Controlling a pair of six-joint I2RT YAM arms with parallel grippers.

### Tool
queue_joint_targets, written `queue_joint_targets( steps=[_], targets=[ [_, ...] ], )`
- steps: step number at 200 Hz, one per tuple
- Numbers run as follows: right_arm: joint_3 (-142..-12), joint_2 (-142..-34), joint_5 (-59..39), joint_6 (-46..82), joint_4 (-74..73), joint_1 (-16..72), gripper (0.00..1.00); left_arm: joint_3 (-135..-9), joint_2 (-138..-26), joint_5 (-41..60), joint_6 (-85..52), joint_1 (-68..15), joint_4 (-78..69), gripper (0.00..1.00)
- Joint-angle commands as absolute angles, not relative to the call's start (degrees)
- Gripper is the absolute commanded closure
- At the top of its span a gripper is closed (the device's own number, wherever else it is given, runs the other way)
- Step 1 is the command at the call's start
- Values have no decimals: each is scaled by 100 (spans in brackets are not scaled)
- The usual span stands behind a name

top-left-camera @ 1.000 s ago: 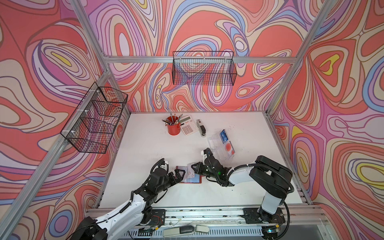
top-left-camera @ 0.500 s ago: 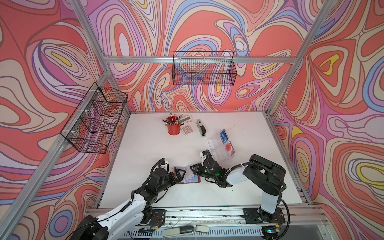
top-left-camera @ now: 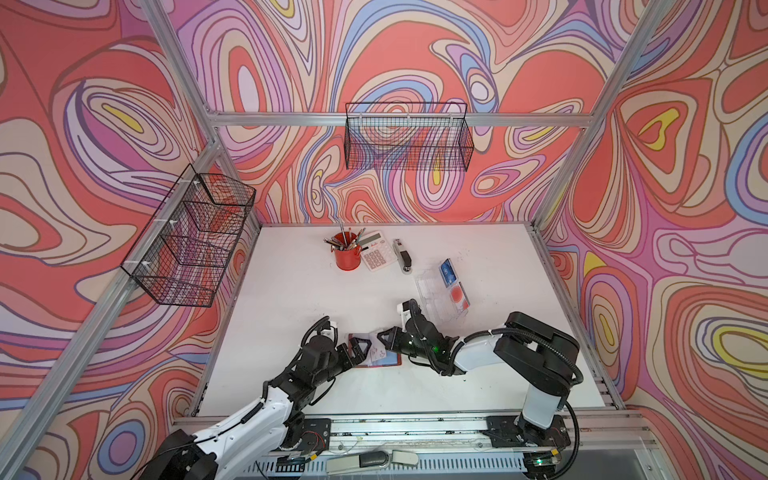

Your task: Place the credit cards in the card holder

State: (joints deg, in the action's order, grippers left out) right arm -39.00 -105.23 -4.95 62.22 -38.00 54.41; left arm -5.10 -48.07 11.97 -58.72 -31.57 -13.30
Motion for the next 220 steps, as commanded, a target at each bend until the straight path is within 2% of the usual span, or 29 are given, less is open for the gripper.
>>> queue_joint_targets(
  steps=[1,85,220],
  targets=[
    [-3964,-10771,-424,6359,-3961,5466,100,-299,-4861,1108,-5939,-3192,-388,0],
    [-3855,-11047,-378,6753,-4087,5501,100,-291,-4698,1125,-5941,-3191,-270,0],
    [-3359,-11033,283,7366,-4582,5854,100,-281,-4765,1152,-5959,-3190,-352,0]
  ],
)
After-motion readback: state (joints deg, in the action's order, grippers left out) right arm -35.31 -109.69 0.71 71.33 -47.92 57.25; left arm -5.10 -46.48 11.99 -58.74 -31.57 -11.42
